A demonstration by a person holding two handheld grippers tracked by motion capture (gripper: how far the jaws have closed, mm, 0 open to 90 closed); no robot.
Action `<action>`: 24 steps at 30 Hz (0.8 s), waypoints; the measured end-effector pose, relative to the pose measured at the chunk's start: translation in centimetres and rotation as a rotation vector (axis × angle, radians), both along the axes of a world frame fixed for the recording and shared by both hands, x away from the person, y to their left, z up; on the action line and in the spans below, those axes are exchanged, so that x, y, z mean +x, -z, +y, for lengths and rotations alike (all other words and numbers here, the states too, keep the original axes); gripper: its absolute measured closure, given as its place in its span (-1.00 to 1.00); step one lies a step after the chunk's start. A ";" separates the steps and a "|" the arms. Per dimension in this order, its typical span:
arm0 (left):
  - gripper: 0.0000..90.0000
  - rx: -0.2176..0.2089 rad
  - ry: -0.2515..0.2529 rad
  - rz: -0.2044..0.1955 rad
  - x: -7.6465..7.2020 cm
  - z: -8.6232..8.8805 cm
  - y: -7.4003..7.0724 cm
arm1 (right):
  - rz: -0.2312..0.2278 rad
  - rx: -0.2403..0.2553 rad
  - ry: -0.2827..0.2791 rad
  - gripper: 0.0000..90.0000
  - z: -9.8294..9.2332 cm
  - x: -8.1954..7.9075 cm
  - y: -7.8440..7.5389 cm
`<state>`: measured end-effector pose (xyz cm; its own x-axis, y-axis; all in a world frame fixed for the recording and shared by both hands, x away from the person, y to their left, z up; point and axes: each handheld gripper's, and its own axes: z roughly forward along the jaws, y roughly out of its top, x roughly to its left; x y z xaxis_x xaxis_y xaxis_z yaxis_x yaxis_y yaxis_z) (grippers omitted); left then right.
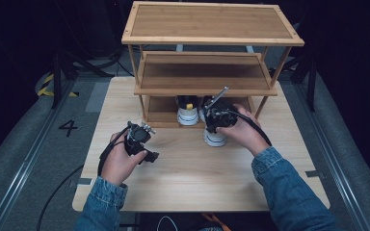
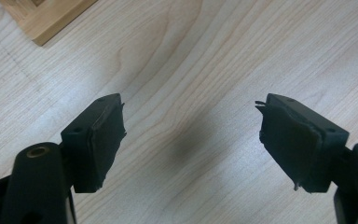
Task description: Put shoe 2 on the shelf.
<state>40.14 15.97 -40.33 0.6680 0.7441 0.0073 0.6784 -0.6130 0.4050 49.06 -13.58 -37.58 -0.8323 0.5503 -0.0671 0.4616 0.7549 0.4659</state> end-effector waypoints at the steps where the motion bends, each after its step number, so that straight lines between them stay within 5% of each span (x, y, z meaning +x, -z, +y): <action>1: -0.50 -0.005 -0.001 0.000 0.0 -0.1 0.1 | -0.037 0.042 0.009 0.12 -0.8 -0.8 -0.7; 10: -0.50 -0.005 0.002 0.008 0.2 -0.2 0.1 | -0.142 0.097 0.040 0.30 -3.4 -3.7 -1.7; 24: -0.49 0.009 0.004 0.018 0.2 -0.2 0.2 | -0.124 0.122 0.127 0.43 -6.0 -5.2 1.2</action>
<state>40.30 15.80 -40.54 0.6711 0.7414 0.0016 0.6831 -0.6192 0.3872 43.88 -19.60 -38.78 -0.7456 0.6602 -0.0911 0.4826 0.6291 0.6093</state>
